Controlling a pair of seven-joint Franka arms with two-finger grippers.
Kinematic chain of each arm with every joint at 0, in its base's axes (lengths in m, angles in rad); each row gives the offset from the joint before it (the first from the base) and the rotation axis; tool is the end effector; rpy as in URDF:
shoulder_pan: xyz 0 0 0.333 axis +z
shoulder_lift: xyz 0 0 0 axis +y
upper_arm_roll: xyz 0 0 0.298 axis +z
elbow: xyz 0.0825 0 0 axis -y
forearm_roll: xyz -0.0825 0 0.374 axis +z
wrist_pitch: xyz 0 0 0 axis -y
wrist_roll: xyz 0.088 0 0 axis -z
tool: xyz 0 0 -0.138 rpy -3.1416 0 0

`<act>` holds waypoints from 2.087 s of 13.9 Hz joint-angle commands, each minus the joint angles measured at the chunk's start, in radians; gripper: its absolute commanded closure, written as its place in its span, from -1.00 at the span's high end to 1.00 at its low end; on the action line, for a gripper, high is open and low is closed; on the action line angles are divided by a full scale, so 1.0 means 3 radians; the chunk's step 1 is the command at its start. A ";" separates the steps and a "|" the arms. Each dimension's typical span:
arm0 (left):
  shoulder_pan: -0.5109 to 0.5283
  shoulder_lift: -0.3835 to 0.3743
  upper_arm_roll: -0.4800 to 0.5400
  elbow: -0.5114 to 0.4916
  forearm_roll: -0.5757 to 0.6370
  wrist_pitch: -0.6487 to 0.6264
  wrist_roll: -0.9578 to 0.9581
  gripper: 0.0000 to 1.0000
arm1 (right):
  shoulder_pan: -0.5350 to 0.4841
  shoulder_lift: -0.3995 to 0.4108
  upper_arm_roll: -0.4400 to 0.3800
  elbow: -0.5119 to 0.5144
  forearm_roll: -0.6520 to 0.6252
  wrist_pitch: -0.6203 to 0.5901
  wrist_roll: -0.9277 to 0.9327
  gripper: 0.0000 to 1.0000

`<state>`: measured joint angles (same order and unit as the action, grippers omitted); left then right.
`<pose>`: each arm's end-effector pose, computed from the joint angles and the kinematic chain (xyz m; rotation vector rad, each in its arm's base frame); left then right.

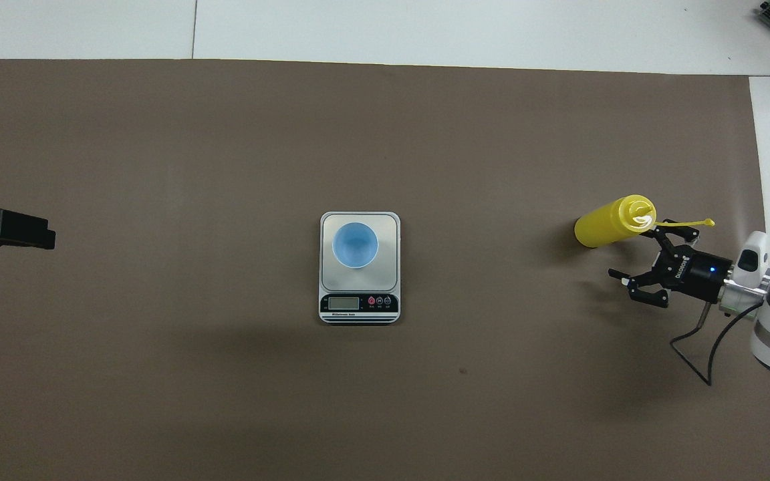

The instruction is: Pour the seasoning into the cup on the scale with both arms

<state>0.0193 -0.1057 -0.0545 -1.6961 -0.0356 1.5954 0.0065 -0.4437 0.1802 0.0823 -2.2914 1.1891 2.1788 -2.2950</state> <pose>0.5143 -0.0242 0.5756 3.1110 -0.0632 0.0069 0.4952 -0.1239 0.2377 -2.1554 -1.2570 -1.0312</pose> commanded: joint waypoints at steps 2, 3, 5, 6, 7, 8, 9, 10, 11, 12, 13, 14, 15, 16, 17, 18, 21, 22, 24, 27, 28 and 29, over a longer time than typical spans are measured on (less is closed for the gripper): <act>0.0038 -0.0103 -0.0018 -0.0104 -0.0040 0.0025 -0.0027 1.00 | -0.0162 -0.0192 0.0007 0.0126 -0.0552 -0.0053 -0.0035 1.00; 0.0043 -0.0103 -0.0018 -0.0109 -0.0040 0.0025 -0.0027 1.00 | -0.0167 -0.0222 -0.0003 0.0202 -0.0695 -0.0058 -0.0025 1.00; 0.0043 -0.0103 -0.0018 -0.0109 -0.0040 0.0025 -0.0027 1.00 | -0.0178 -0.0293 -0.0024 0.0361 -0.0961 -0.0068 -0.0020 1.00; 0.0043 -0.0103 -0.0018 -0.0109 -0.0040 0.0030 -0.0027 1.00 | -0.0173 -0.0370 -0.0029 0.0387 -0.1058 -0.0073 -0.0010 1.00; 0.0043 -0.0103 -0.0018 -0.0109 -0.0040 0.0025 -0.0027 1.00 | -0.0173 -0.0442 -0.0029 0.0407 -0.1145 -0.0074 0.0041 1.00; 0.0038 -0.0103 -0.0018 -0.0104 -0.0040 0.0025 -0.0027 1.00 | -0.0167 -0.0508 -0.0024 0.0408 -0.1207 -0.0079 0.0138 1.00; 0.0043 -0.0103 -0.0018 -0.0109 -0.0040 0.0025 -0.0027 1.00 | -0.0157 -0.0559 -0.0014 0.0408 -0.1238 -0.0079 0.0250 1.00; 0.0038 -0.0103 -0.0018 -0.0104 -0.0040 0.0025 -0.0027 1.00 | -0.0127 -0.0646 -0.0009 0.0408 -0.1259 -0.0074 0.0337 1.00; 0.0038 -0.0098 -0.0018 -0.0109 -0.0040 0.0025 -0.0027 1.00 | -0.0066 -0.0748 -0.0003 0.0403 -0.1325 -0.0068 0.0460 1.00; 0.0038 -0.0103 -0.0018 -0.0109 -0.0040 0.0030 -0.0027 1.00 | 0.0011 -0.0820 -0.0003 0.0398 -0.1437 -0.0068 0.0668 1.00; 0.0043 -0.0103 -0.0018 -0.0109 -0.0040 0.0025 -0.0027 1.00 | 0.0062 -0.0897 0.0007 0.0392 -0.1534 -0.0068 0.0908 1.00; 0.0038 -0.0103 -0.0018 -0.0109 -0.0040 0.0025 -0.0027 1.00 | 0.0134 -0.0963 0.0007 0.0387 -0.1596 -0.0063 0.1123 1.00; 0.0043 -0.0103 -0.0018 -0.0109 -0.0040 0.0025 -0.0027 1.00 | 0.0236 -0.1019 0.0007 0.0387 -0.1642 -0.0048 0.1303 1.00; 0.0038 -0.0103 -0.0018 -0.0109 -0.0040 0.0025 -0.0027 1.00 | 0.0302 -0.1071 0.0007 0.0387 -0.1683 -0.0043 0.1527 1.00; 0.0038 -0.0103 -0.0018 -0.0109 -0.0040 0.0025 -0.0027 1.00 | 0.0344 -0.1112 0.0007 0.0387 -0.1739 -0.0043 0.1808 1.00; 0.0043 -0.0103 -0.0018 -0.0109 -0.0040 0.0025 -0.0027 1.00 | 0.0410 -0.1163 0.0012 0.0392 -0.1810 -0.0043 0.2109 1.00; 0.0043 -0.0103 -0.0023 -0.0109 -0.0040 0.0025 -0.0027 1.00 | 0.0650 -0.1230 0.0027 0.0529 -0.2152 -0.0043 0.3320 1.00; 0.0043 -0.0103 -0.0018 -0.0109 -0.0040 0.0025 -0.0027 1.00 | 0.0752 -0.1225 0.0027 0.0632 -0.2346 -0.0068 0.3724 1.00; 0.0038 -0.0103 -0.0018 -0.0109 -0.0040 0.0025 -0.0027 1.00 | 0.0951 -0.1209 0.0032 0.0857 -0.2719 -0.0129 0.4481 1.00; 0.0038 -0.0103 -0.0018 -0.0109 -0.0040 0.0025 -0.0027 1.00 | 0.1182 -0.1057 0.0043 0.1352 -0.3149 -0.0598 0.5591 1.00; 0.0038 -0.0103 -0.0018 -0.0109 -0.0040 0.0025 -0.0027 1.00 | 0.1233 -0.0955 0.0043 0.1576 -0.3201 -0.0767 0.5908 1.00; 0.0038 -0.0103 -0.0018 -0.0109 -0.0040 0.0025 -0.0027 1.00 | 0.1284 -0.0888 0.0043 0.1776 -0.3222 -0.0901 0.6165 1.00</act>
<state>0.0193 -0.1057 -0.0545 -1.6962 -0.0356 1.5954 0.0064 -0.0748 -0.1660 0.0968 -1.9043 0.2598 1.9966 -0.5883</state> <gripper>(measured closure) 0.000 0.000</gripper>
